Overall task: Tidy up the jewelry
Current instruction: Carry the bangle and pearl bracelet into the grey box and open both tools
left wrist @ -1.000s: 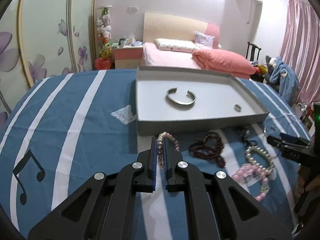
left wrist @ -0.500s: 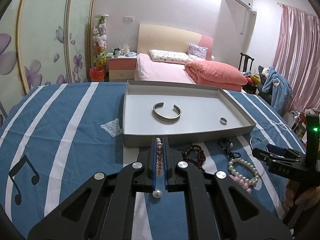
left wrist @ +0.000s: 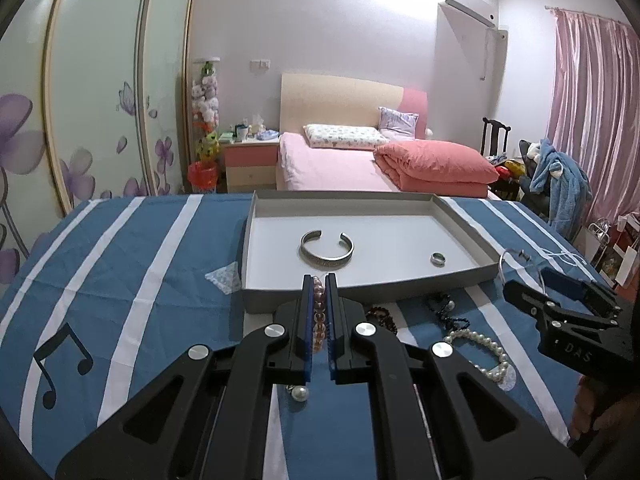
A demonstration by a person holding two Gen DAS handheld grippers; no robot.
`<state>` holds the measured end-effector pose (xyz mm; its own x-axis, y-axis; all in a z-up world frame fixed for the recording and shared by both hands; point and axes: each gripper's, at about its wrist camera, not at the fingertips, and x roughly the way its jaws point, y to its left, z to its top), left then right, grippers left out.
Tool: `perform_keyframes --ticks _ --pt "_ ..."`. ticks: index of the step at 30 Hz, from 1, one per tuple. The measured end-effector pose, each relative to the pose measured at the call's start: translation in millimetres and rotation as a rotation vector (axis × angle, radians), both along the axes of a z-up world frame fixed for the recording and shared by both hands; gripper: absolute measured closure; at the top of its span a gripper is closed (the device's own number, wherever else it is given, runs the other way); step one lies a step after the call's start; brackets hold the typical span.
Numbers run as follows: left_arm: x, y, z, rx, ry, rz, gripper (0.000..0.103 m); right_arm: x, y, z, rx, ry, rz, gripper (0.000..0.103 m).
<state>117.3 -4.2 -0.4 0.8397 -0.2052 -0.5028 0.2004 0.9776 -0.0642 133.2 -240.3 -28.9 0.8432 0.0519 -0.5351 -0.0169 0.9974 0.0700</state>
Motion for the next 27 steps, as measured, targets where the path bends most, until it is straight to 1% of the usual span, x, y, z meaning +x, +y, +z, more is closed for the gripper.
perform_keyframes --ticks 11,22,27 --pt "-1 -17 13 0.012 -0.086 0.012 0.097 -12 12 29 -0.043 -0.214 -0.02 0.032" --pt "14 -28 22 0.024 -0.143 0.021 0.097 5 12 47 -0.039 -0.299 -0.039 0.032" --pt "26 -33 23 0.026 -0.157 0.024 0.097 17 10 49 -0.034 -0.311 -0.045 0.032"
